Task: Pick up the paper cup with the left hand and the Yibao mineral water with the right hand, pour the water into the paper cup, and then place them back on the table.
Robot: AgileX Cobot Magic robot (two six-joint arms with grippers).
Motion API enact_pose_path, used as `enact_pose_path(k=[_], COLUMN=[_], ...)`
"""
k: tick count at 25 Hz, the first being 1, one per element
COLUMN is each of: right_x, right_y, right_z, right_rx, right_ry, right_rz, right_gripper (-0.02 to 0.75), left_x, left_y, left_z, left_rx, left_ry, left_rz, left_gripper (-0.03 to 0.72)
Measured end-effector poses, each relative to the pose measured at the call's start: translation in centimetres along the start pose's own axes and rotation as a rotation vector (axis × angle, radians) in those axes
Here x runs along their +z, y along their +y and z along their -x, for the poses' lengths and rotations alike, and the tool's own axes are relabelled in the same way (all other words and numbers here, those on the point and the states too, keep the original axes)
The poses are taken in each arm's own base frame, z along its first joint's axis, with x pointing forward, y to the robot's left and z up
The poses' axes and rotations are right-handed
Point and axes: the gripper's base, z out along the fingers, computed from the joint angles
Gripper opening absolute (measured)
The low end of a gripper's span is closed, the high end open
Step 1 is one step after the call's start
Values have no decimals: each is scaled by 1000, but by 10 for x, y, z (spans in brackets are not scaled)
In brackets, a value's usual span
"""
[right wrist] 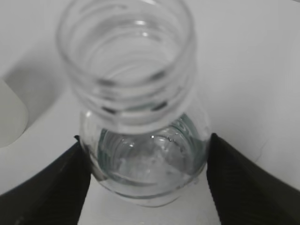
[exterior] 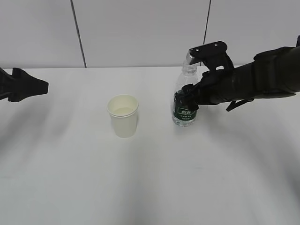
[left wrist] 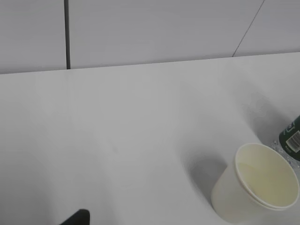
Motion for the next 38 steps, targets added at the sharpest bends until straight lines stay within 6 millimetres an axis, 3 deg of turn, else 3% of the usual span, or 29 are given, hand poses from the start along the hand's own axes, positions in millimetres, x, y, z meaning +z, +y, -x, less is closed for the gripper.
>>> enact_pose_path(k=[7, 21, 30, 38], right_x=[-4, -66, -96, -118], right_y=[-3, 0, 2, -7], right_z=[3, 51, 69, 76], right_rx=[-2, -12, -39, -139], right_ry=[1, -183, -263, -263], right_rz=[-40, -91, -118, -265], right_gripper=[602, 594, 594, 594], left_x=[0, 0, 0, 0], left_y=[0, 0, 0, -1], left_z=[0, 0, 0, 0], left_rx=[0, 0, 0, 0], left_ry=[0, 0, 0, 1], left_rz=[0, 1, 1, -9], left_gripper=[510, 509, 508, 506])
